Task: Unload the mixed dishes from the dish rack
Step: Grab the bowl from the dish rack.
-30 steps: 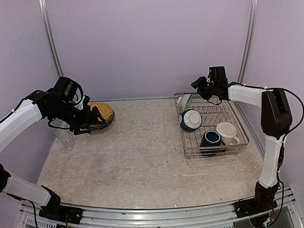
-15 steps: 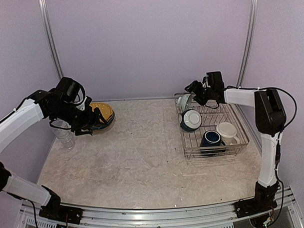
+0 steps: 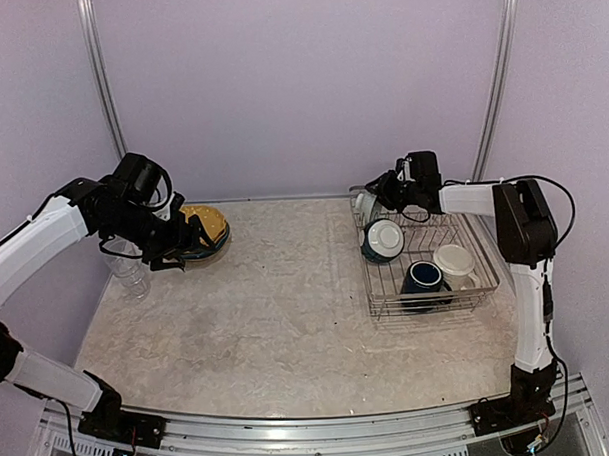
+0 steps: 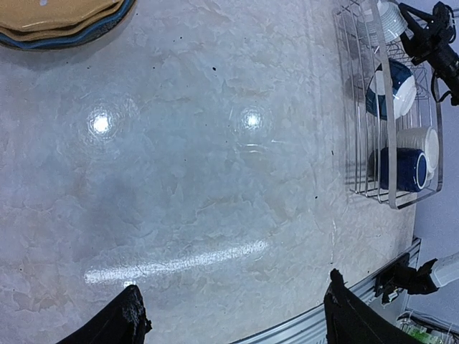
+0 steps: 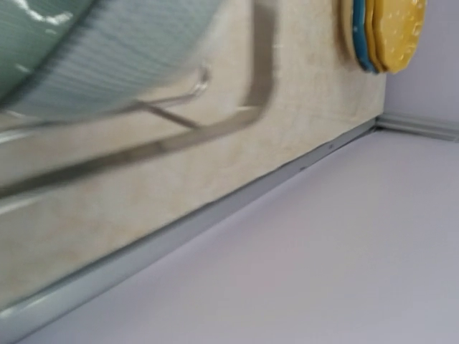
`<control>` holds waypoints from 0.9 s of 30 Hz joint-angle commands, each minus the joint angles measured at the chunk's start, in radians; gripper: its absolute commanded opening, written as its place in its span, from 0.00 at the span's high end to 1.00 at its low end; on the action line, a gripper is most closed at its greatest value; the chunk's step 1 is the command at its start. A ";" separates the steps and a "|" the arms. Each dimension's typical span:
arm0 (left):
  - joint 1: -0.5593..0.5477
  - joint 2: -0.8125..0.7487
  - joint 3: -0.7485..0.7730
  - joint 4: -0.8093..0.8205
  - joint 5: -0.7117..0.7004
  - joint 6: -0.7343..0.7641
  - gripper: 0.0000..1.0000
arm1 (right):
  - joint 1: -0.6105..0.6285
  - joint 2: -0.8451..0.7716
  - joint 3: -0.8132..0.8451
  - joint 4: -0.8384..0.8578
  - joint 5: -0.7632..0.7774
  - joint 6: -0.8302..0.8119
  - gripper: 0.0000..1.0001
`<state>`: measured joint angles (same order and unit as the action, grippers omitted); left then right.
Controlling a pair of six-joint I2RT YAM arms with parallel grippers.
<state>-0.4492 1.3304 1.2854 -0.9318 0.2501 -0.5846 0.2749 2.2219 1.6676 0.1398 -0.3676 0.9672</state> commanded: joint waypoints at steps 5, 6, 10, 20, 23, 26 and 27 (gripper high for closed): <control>-0.017 0.012 0.038 -0.022 -0.012 -0.018 0.18 | 0.003 -0.013 0.010 0.108 -0.083 0.009 0.86; -0.020 0.013 0.041 -0.022 -0.014 -0.019 0.18 | 0.003 -0.023 0.007 0.109 -0.085 0.006 0.88; -0.032 0.010 0.044 -0.028 -0.022 -0.027 0.18 | -0.005 -0.066 -0.017 0.107 -0.084 -0.006 0.97; -0.056 0.003 0.049 -0.038 -0.041 -0.042 0.18 | -0.023 -0.193 -0.073 0.161 -0.157 -0.079 1.00; -0.059 0.001 0.052 -0.038 -0.047 -0.045 0.18 | -0.023 -0.231 -0.067 0.130 -0.167 -0.135 1.00; -0.062 -0.004 0.051 -0.034 -0.055 -0.051 0.18 | -0.019 -0.270 -0.065 0.098 -0.205 -0.222 1.00; -0.062 -0.005 0.050 -0.028 -0.052 -0.052 0.18 | -0.014 -0.284 -0.065 0.079 -0.216 -0.265 1.00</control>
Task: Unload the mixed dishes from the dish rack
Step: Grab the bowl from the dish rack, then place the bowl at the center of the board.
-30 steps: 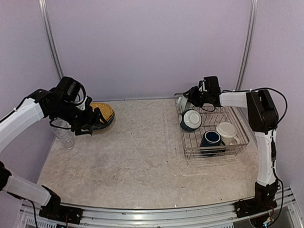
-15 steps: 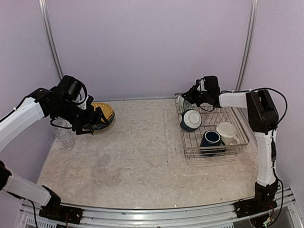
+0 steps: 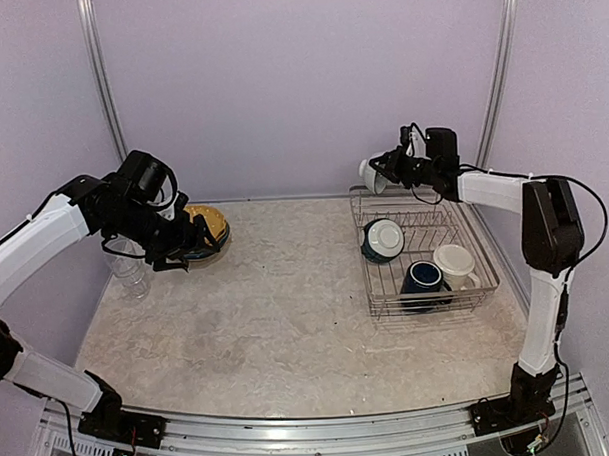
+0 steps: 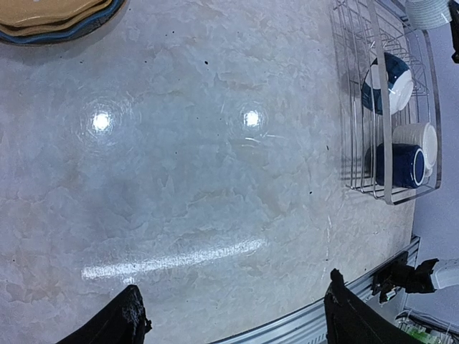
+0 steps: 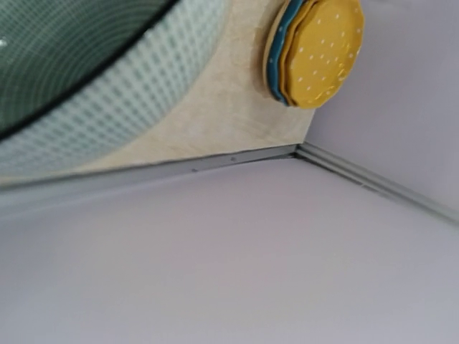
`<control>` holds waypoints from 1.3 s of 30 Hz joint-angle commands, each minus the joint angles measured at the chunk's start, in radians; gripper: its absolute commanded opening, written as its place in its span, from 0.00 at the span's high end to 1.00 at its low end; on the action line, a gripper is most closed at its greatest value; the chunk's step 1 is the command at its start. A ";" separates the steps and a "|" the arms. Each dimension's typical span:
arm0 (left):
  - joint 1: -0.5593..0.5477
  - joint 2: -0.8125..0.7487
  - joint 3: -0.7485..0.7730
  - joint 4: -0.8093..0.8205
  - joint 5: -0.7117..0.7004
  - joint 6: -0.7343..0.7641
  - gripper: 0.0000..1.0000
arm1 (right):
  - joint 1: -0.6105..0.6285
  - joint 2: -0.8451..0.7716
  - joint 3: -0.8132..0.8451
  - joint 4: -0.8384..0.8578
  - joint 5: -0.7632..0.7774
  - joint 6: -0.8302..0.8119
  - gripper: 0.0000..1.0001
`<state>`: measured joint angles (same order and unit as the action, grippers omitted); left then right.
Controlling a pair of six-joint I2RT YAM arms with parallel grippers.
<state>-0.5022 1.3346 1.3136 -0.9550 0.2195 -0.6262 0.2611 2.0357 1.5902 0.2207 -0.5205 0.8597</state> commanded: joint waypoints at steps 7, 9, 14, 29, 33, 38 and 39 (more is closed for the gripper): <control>0.004 -0.024 0.014 0.073 0.063 -0.039 0.17 | 0.119 -0.199 0.056 -0.339 0.041 -0.633 1.00; 0.020 -0.031 0.003 0.111 0.104 -0.053 0.17 | 0.185 -0.226 0.051 -0.428 0.115 -0.779 1.00; 0.094 -0.062 -0.054 0.186 0.182 -0.102 0.17 | 0.368 -0.260 0.026 -0.587 0.293 -1.043 1.00; 0.174 -0.061 -0.164 0.263 0.232 -0.159 0.18 | 0.777 -0.012 0.035 -0.858 0.701 -1.294 1.00; 0.174 -0.048 -0.173 0.270 0.237 -0.156 0.18 | 0.812 0.025 0.031 -0.853 0.724 -1.287 1.00; 0.172 -0.022 -0.185 0.287 0.273 -0.153 0.18 | 0.825 0.036 0.013 -0.844 0.716 -1.253 0.83; 0.166 -0.007 -0.184 0.289 0.277 -0.151 0.18 | 0.825 0.029 0.003 -0.834 0.712 -1.244 0.74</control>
<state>-0.3325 1.2930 1.1412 -0.6952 0.4587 -0.7811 1.0771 2.0819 1.6051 -0.6479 0.1646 -0.4046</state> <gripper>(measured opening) 0.824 0.137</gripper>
